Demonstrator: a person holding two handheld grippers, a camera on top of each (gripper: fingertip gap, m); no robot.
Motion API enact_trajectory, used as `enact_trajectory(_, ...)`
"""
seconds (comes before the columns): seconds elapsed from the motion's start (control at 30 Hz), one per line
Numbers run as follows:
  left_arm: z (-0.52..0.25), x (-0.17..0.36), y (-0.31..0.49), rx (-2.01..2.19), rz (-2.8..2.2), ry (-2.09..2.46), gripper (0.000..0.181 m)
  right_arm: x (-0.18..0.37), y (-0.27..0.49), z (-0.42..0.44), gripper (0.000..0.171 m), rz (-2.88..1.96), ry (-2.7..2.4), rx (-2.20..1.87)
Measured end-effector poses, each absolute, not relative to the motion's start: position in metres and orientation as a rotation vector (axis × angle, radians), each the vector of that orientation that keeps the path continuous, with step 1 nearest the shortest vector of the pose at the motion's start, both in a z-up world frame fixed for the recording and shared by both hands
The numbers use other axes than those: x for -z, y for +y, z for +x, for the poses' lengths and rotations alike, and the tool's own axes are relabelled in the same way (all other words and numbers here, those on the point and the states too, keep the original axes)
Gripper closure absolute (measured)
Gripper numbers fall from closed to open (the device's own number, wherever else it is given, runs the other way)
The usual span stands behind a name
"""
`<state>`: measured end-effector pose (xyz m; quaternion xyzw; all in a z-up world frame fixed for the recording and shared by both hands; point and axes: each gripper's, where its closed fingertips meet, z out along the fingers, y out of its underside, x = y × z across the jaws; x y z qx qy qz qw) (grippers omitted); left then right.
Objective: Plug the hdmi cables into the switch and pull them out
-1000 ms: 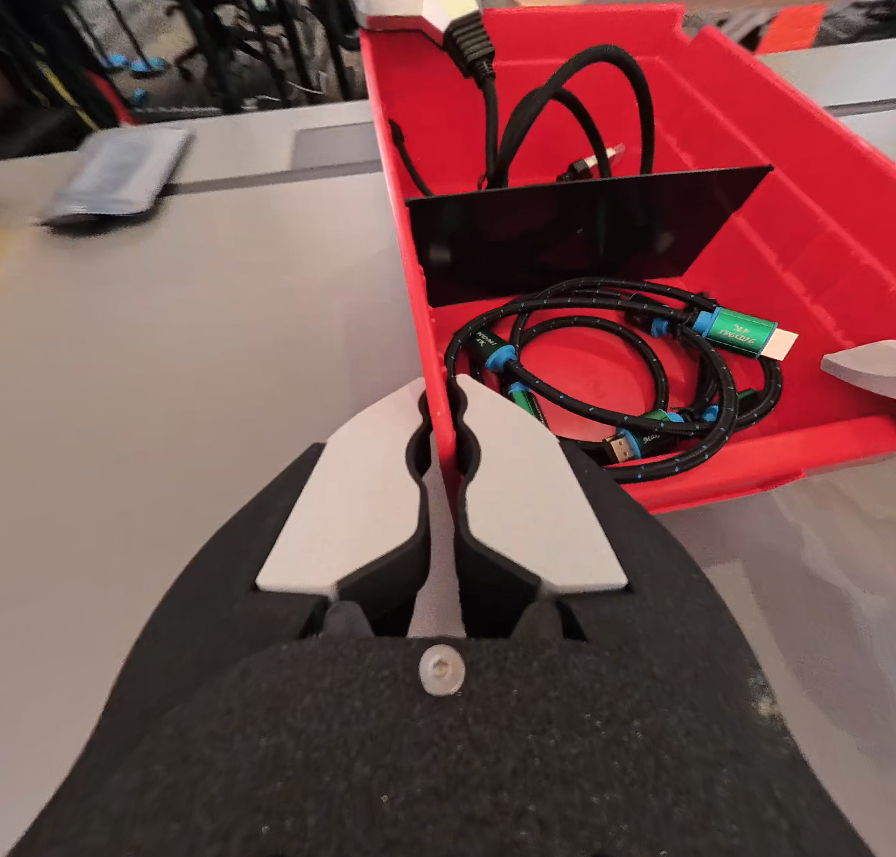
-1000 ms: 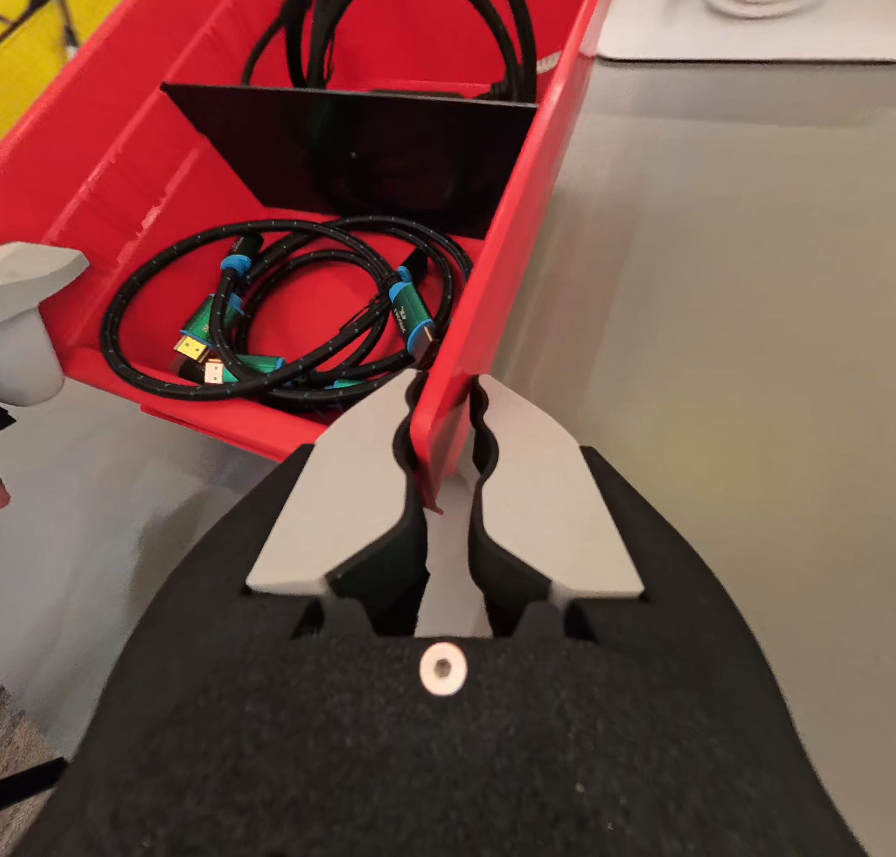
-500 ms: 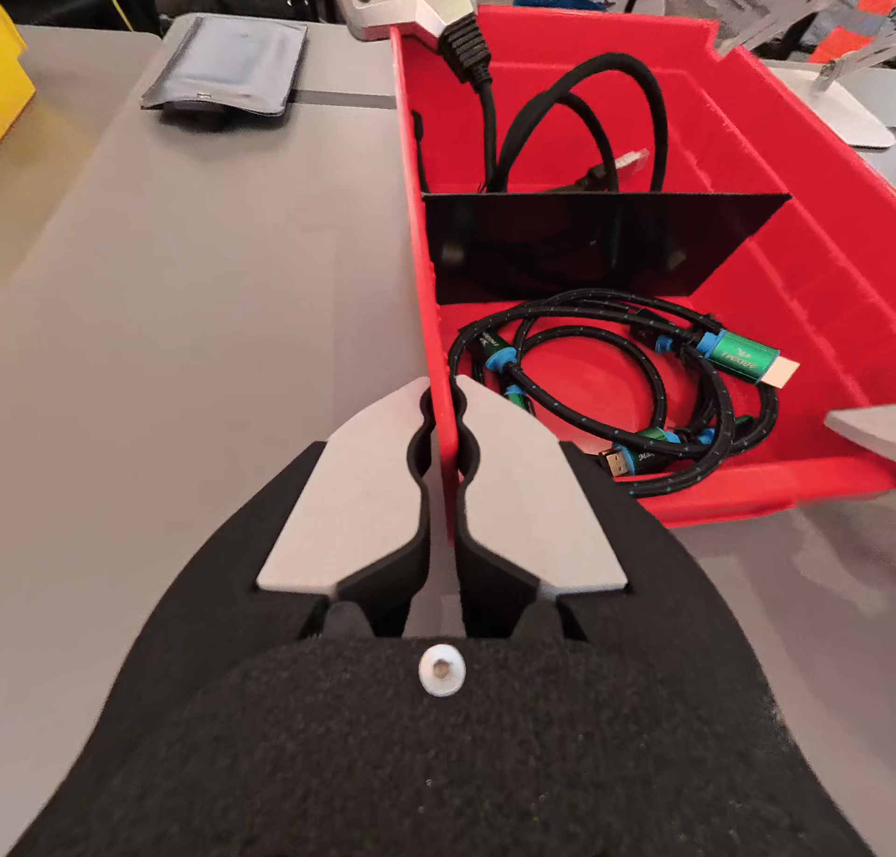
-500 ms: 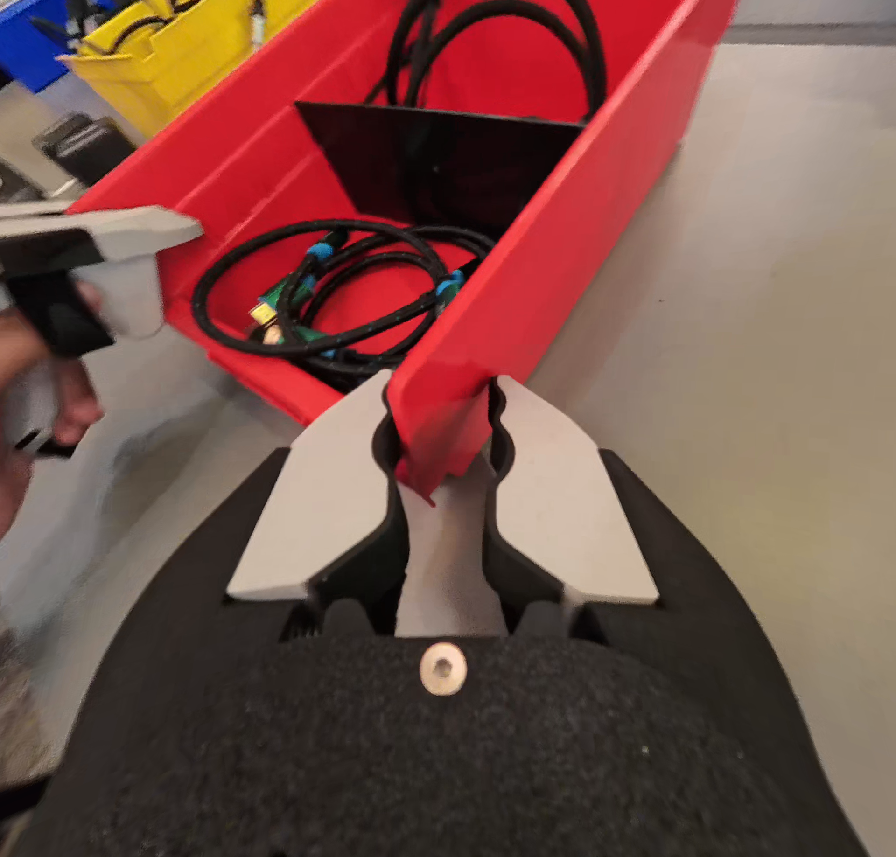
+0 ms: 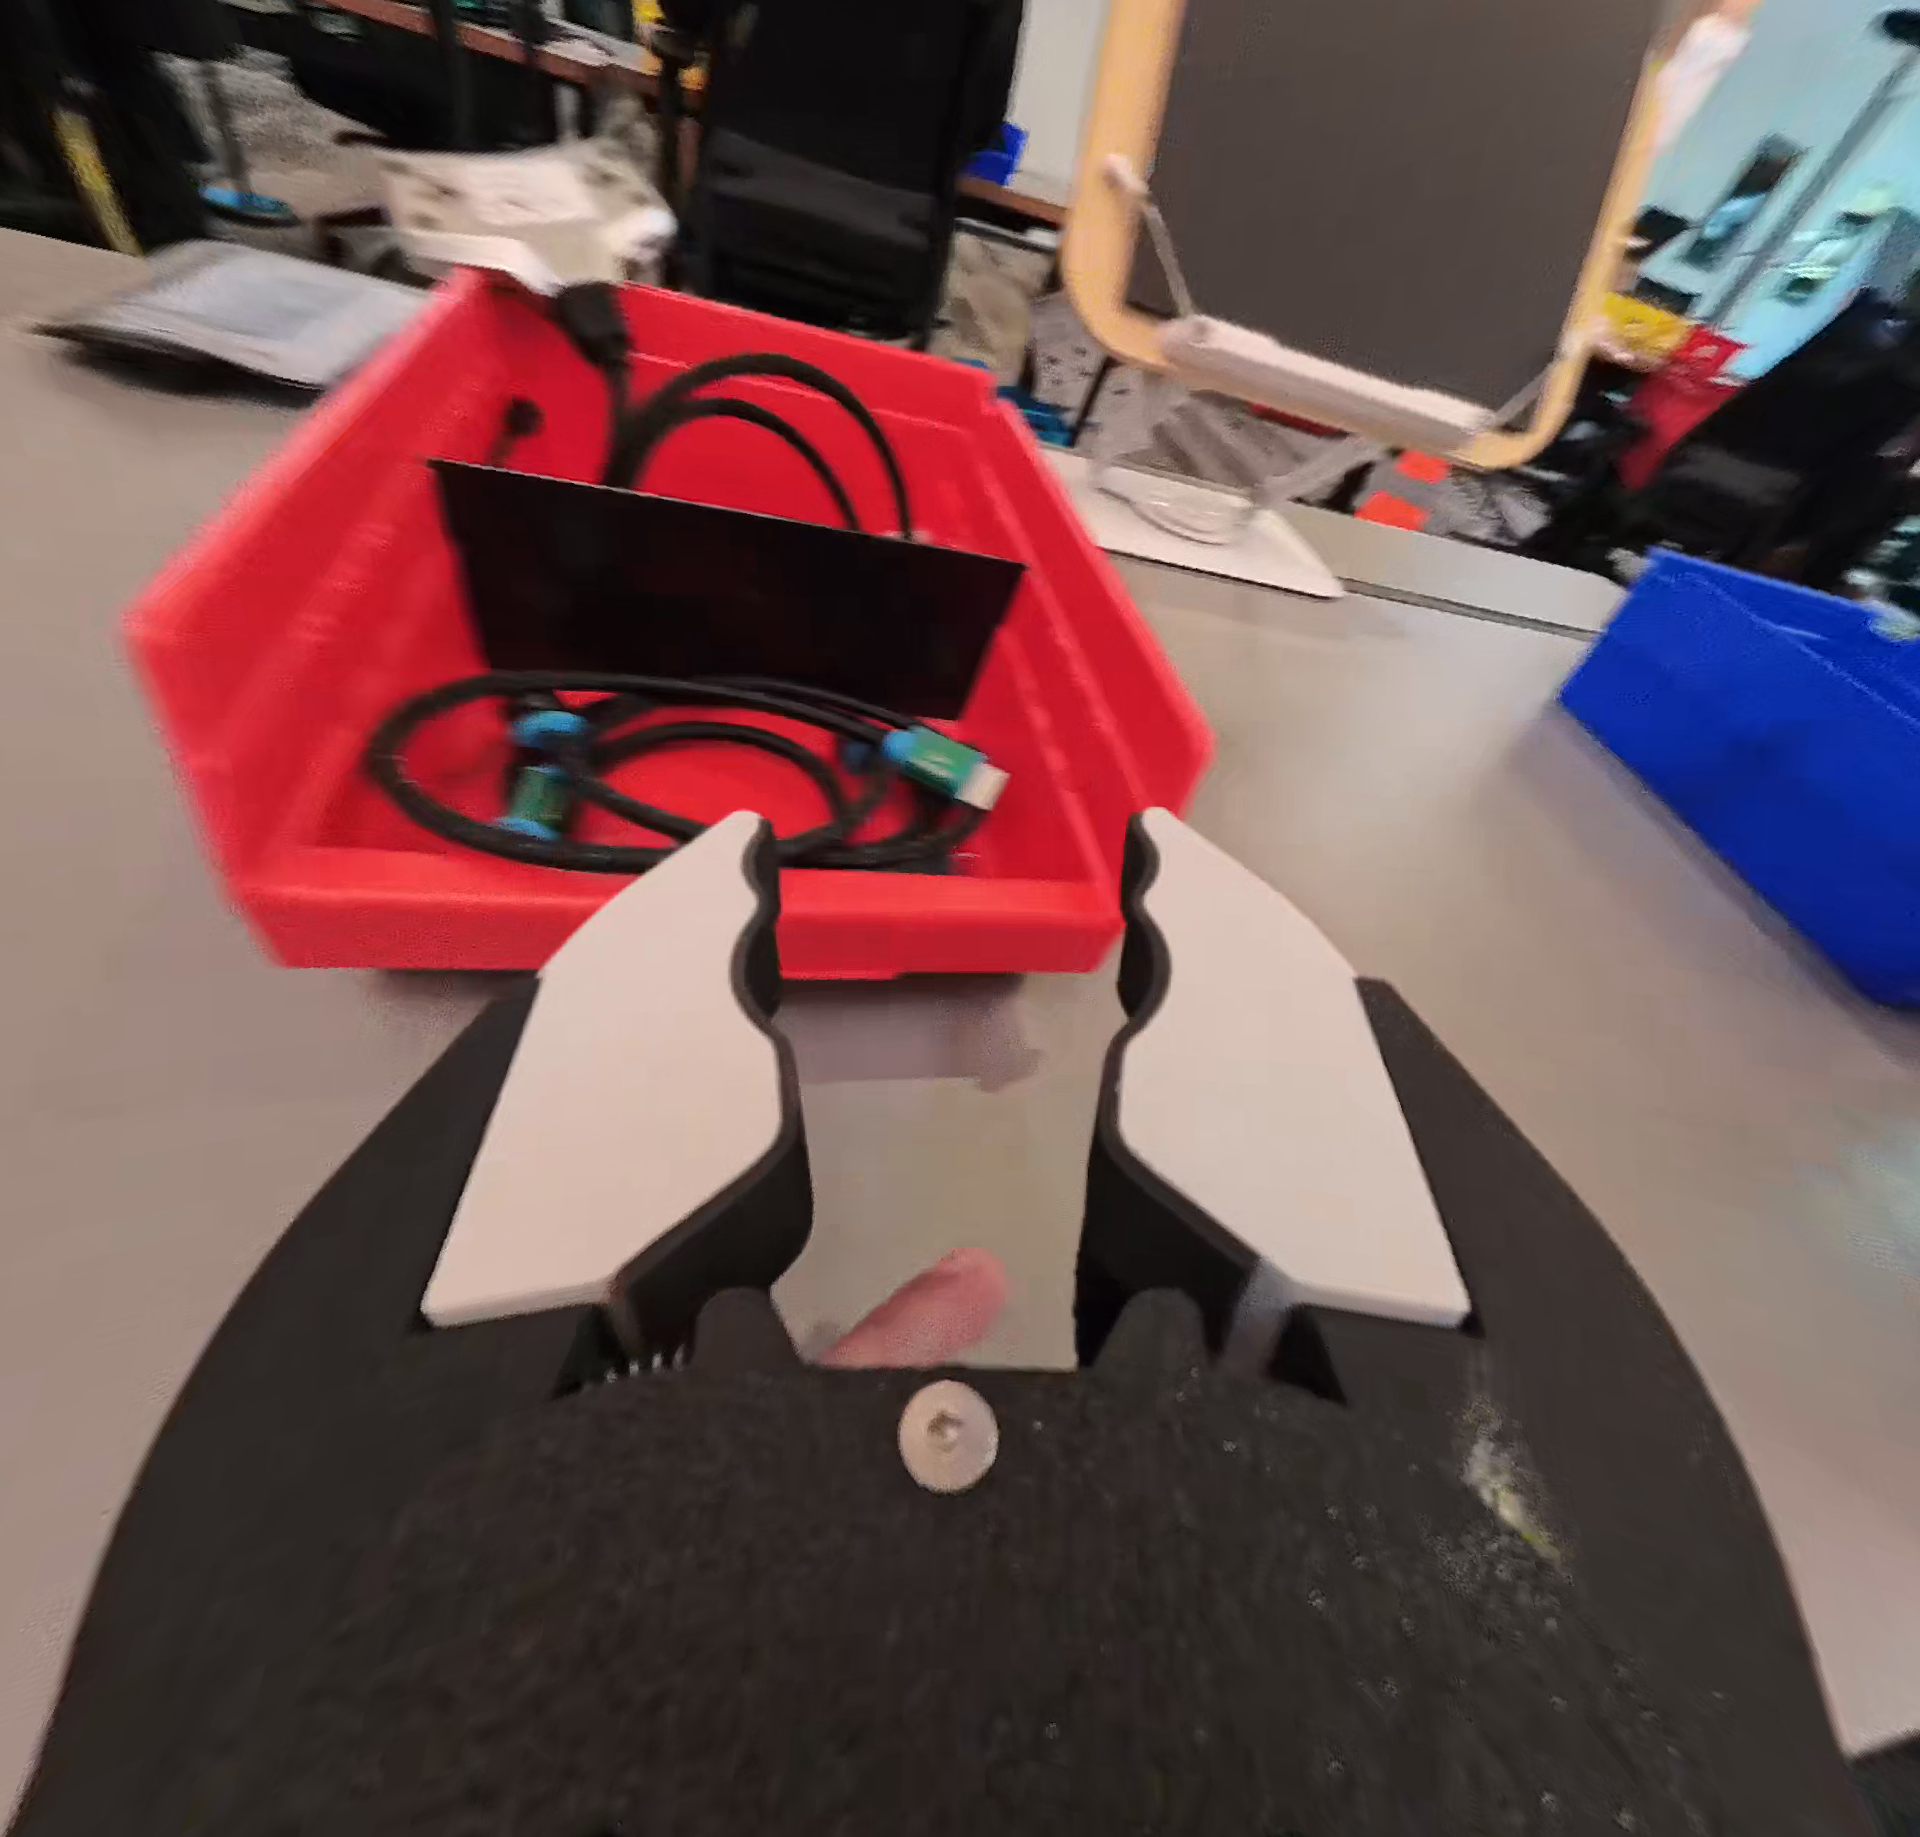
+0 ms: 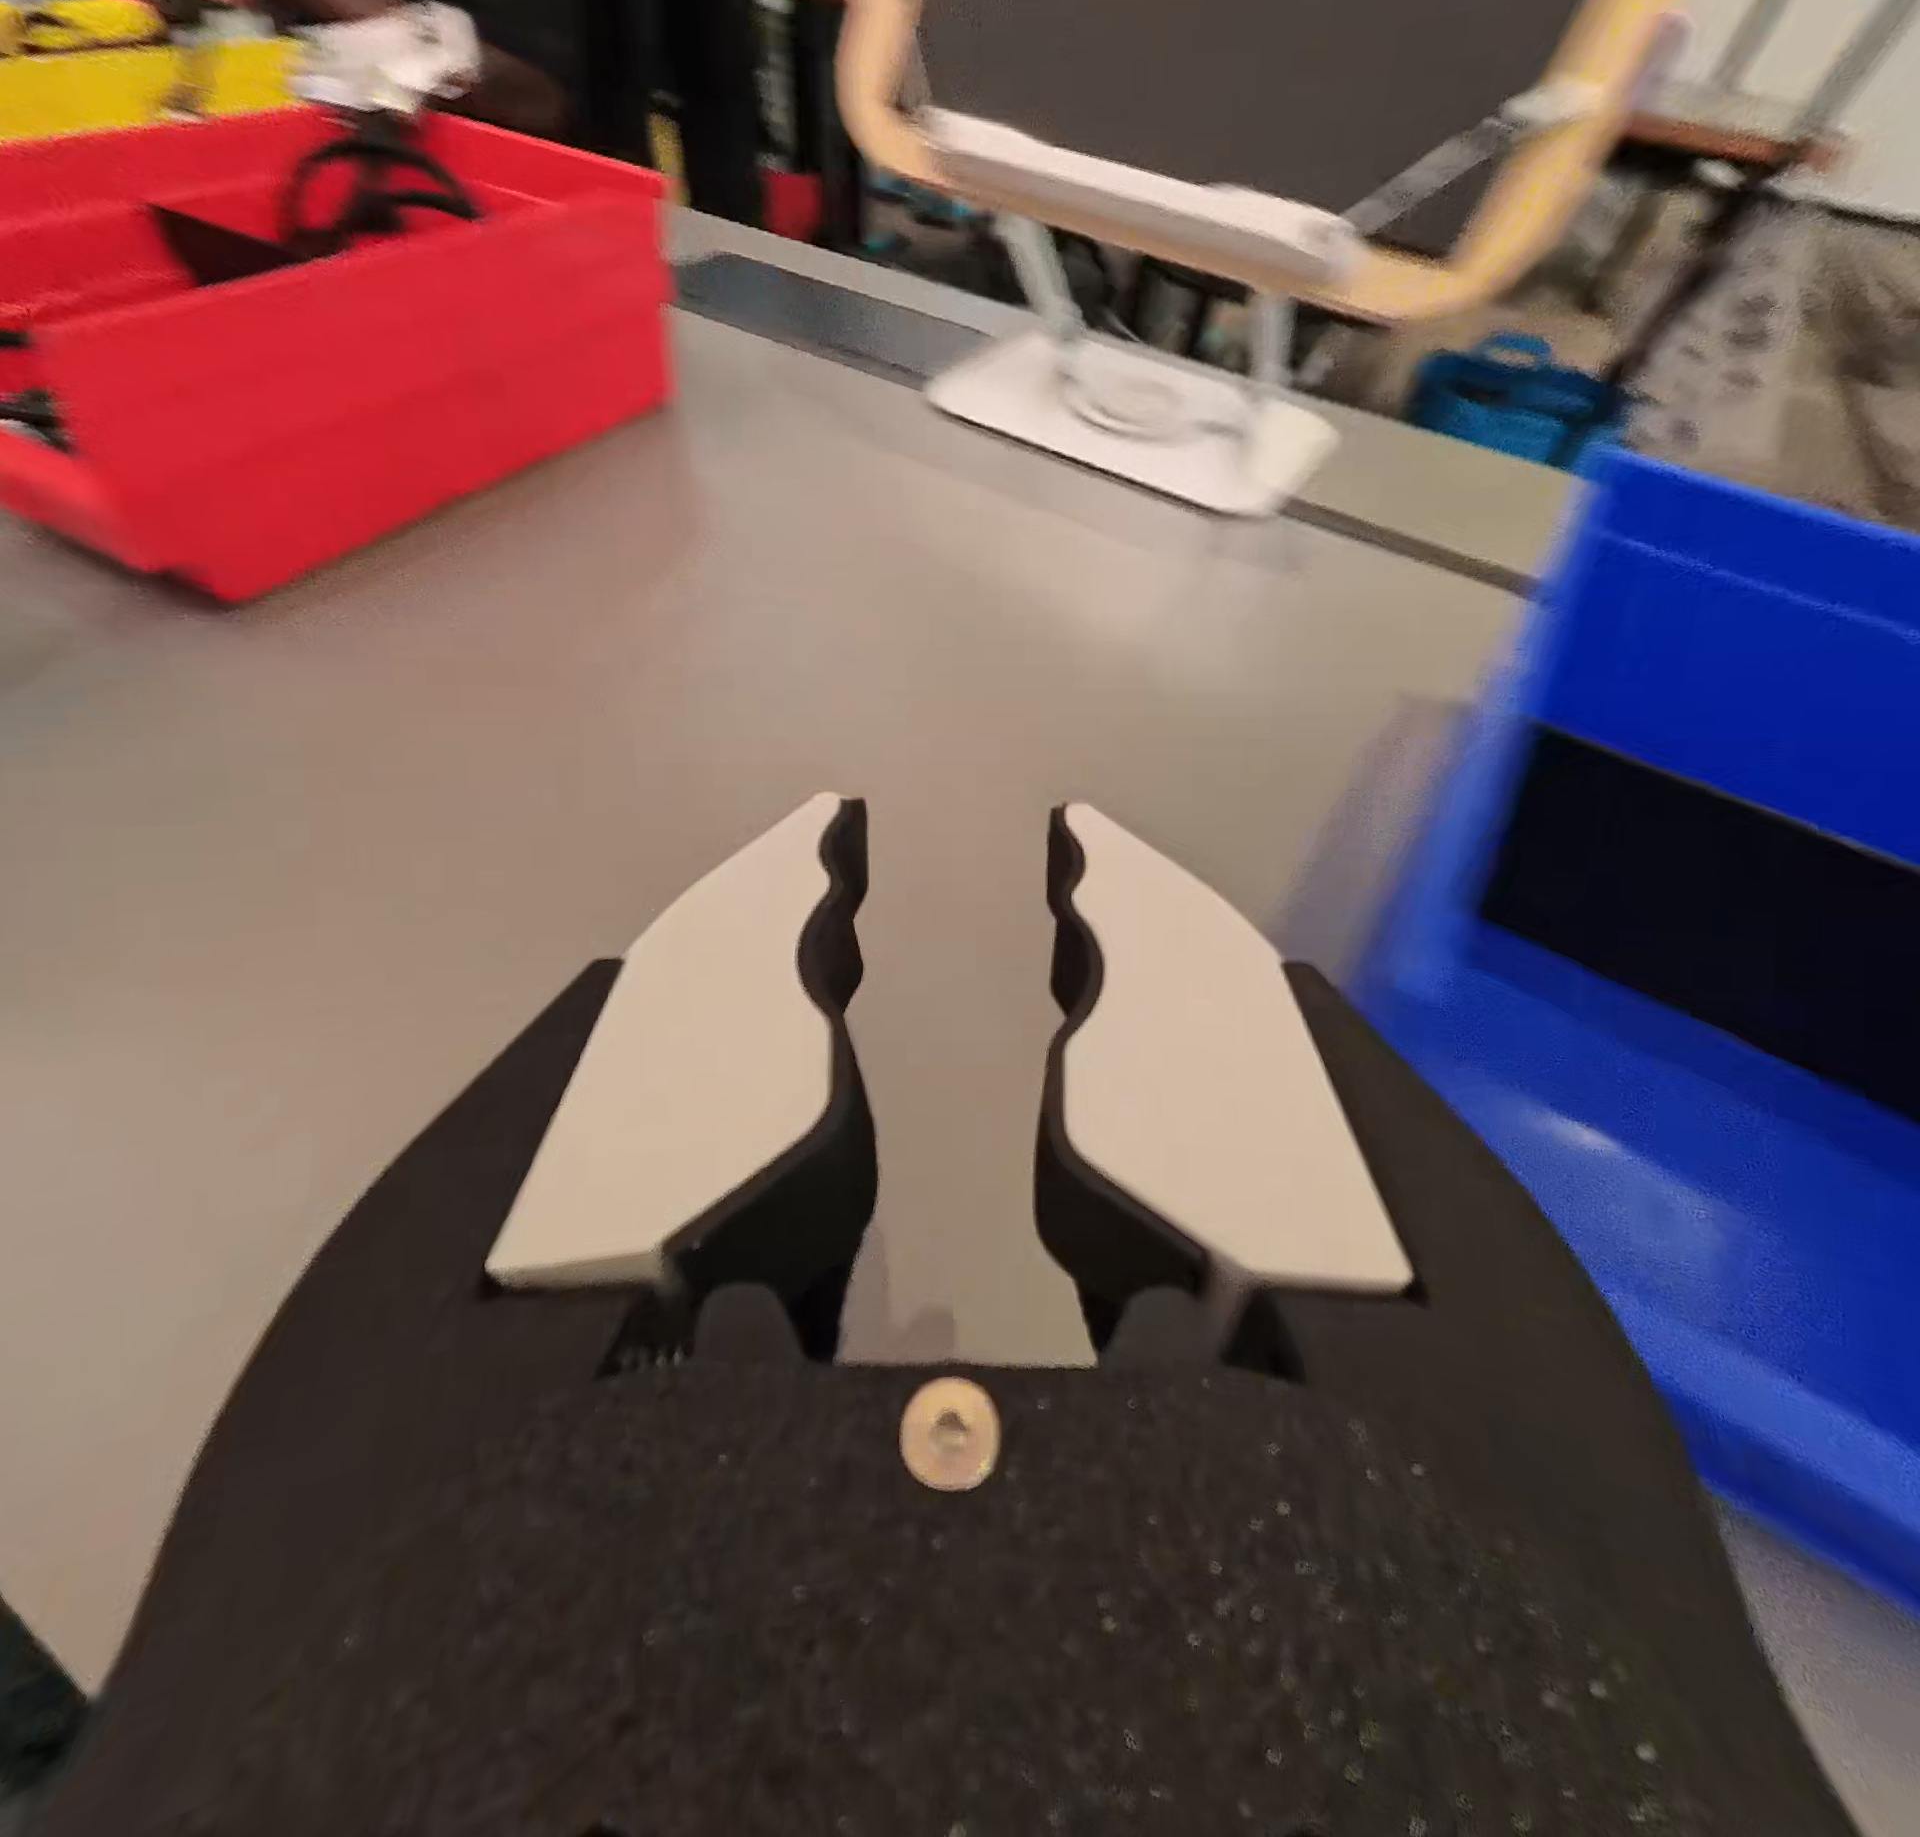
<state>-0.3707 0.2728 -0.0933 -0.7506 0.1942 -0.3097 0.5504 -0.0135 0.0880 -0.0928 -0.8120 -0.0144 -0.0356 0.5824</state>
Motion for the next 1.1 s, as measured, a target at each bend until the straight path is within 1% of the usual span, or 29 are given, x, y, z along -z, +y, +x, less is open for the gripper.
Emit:
enact_trajectory(0.1, -0.346, 0.103, 0.258, 0.755, -1.791, 0.557, 0.117, 0.079, 0.04, 0.052, 0.14, -1.852, 0.172, 0.146)
enact_trajectory(0.17, -0.34, 0.105, 0.256, 0.741, -1.782, 0.598, 0.119, 0.08, 0.014, 0.086, 0.139, -1.779, 0.301, 0.156)
enact_trajectory(0.23, -0.336, 0.107, 0.256, 0.722, -1.776, 0.631, 0.123, 0.101, -0.007, 0.113, 0.13, -1.778, 0.452, 0.161)
enact_trajectory(0.27, -0.334, 0.11, 0.255, 0.711, -1.788, 0.649, 0.123, 0.114, -0.016, 0.117, 0.13, -1.814, 0.514, 0.13)
enact_trajectory(0.33, -0.331, 0.112, 0.25, 0.701, -1.796, 0.689, 0.124, 0.121, -0.024, 0.118, 0.132, -1.809, 0.561, 0.075)
enact_trajectory(0.4, -0.329, 0.111, 0.245, 0.679, -1.797, 0.731, 0.124, 0.115, -0.024, 0.118, 0.132, -1.775, 0.547, 0.049)
enact_trajectory(0.53, -0.331, 0.114, 0.236, 0.634, -1.783, 0.774, 0.127, 0.119, -0.02, 0.121, 0.134, -1.819, 0.465, 0.154)
enact_trajectory(0.7, -0.336, 0.114, 0.239, 0.571, -1.763, 0.795, 0.128, 0.117, -0.013, 0.107, 0.135, -1.816, 0.435, 0.123)
enact_trajectory(0.9, -0.333, 0.117, 0.238, 0.641, -1.78, 0.787, 0.128, 0.123, -0.008, 0.106, 0.137, -1.865, 0.387, 0.177)
enact_trajectory(1.1, -0.332, 0.119, 0.238, 0.6, -1.773, 0.82, 0.128, 0.124, -0.009, 0.106, 0.139, -1.863, 0.388, 0.162)
